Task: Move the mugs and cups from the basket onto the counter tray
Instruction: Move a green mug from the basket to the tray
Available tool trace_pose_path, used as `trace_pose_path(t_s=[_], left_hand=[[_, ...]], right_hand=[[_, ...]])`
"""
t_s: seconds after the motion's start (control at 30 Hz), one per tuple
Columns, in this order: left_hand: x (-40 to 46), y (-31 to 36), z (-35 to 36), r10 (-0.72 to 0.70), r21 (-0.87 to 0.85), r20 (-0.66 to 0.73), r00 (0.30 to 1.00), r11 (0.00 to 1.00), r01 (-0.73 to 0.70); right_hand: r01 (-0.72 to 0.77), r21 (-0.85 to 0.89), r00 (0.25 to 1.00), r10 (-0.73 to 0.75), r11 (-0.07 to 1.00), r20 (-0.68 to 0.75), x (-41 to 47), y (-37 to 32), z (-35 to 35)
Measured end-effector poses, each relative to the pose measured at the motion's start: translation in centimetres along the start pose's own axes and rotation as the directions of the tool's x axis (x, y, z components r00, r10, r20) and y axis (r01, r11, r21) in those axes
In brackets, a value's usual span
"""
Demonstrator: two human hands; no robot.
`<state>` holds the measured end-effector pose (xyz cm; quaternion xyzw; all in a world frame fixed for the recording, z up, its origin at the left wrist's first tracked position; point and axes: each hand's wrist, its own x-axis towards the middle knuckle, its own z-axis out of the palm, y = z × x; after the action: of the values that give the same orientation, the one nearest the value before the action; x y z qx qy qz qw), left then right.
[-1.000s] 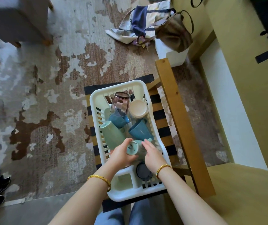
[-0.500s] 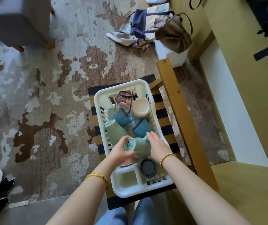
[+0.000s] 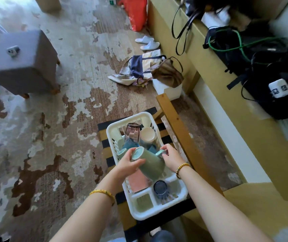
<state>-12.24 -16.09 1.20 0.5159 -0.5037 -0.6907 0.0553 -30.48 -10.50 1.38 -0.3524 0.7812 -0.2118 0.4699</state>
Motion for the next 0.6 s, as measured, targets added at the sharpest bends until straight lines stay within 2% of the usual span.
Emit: trace_pose_path(t_s=[0.13,0.3,0.4,0.5,0.6], left_hand=[[-2.3,3.8,0.3,0.09,-0.169,-0.07,0.994,0.98,-0.1],[-3.7,8.0,1.6,0.235,-0.064,-0.12,0.965,0.968,-0.244],[-4.3,9.6,4.0,0.229,-0.057,-0.051,0.972,0.971,-0.232],[-5.4,10.6,7.8,0.138,-0.1,0.07,0.988,0.986,-0.131],[-6.8,10.9,11.7,0.23,-0.035,0.26,0.938,0.973,-0.228]], right_hand=[[0.008,0.261,0.997,0.014,0.965,-0.08,-3.6,-2.0,-1.5],[0.093,0.587,0.977,0.04,0.804,-0.209,-8.3,-3.3,-2.4],[0.142,0.7,0.955,0.088,0.7,-0.282,-11.1,-2.4,-3.5],[0.197,0.752,0.92,0.146,0.629,-0.364,-14.6,-0.2,-5.2],[0.238,0.768,0.88,0.203,0.595,-0.43,-18.1,2.7,-7.1]])
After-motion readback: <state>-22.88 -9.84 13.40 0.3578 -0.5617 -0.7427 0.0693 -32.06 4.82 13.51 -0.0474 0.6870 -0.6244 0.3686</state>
